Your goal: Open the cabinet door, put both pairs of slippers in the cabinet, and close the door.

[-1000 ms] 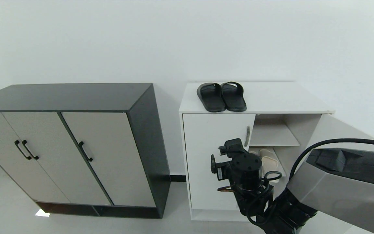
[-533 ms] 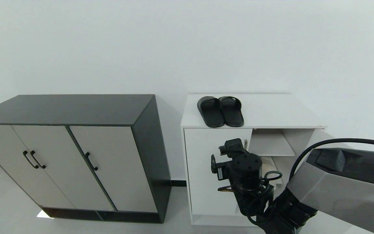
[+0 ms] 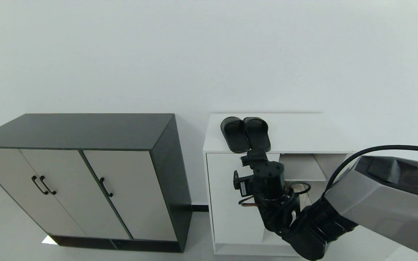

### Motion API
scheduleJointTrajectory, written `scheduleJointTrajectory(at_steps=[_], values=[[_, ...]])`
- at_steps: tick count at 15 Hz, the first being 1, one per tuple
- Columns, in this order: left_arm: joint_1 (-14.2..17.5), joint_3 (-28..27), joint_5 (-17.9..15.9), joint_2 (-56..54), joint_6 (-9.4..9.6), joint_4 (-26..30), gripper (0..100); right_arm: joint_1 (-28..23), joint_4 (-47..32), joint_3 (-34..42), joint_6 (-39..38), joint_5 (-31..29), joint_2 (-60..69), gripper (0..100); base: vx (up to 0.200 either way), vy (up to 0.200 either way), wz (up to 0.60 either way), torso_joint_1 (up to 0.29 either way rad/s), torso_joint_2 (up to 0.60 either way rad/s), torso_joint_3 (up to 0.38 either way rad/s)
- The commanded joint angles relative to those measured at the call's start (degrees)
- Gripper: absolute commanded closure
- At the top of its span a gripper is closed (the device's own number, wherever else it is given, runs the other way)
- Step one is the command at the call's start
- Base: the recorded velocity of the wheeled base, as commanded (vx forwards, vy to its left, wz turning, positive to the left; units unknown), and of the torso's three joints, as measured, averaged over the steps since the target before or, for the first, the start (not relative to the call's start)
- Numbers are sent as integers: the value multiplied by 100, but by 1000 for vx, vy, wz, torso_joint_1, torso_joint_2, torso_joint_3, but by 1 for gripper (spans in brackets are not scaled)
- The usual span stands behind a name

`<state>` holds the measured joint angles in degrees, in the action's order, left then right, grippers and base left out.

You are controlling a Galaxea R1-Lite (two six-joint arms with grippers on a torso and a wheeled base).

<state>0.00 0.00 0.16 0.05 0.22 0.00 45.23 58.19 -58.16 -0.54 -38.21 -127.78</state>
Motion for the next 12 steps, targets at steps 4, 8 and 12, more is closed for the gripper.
scheduleJointTrajectory(at_steps=[4,8,12], values=[[0,0,-7,4,13,0,100,-190,-2918,-1945,-1300,6,456,0,0,0,0,5,-13,-7],[0,0,-16,4,13,0,100,-348,-3199,-2191,-1423,32,306,0,100,0,0,0,-1,0],[0,0,-16,4,13,0,100,-436,-3191,-2199,-1423,50,263,0,200,0,0,-3,-1,4]])
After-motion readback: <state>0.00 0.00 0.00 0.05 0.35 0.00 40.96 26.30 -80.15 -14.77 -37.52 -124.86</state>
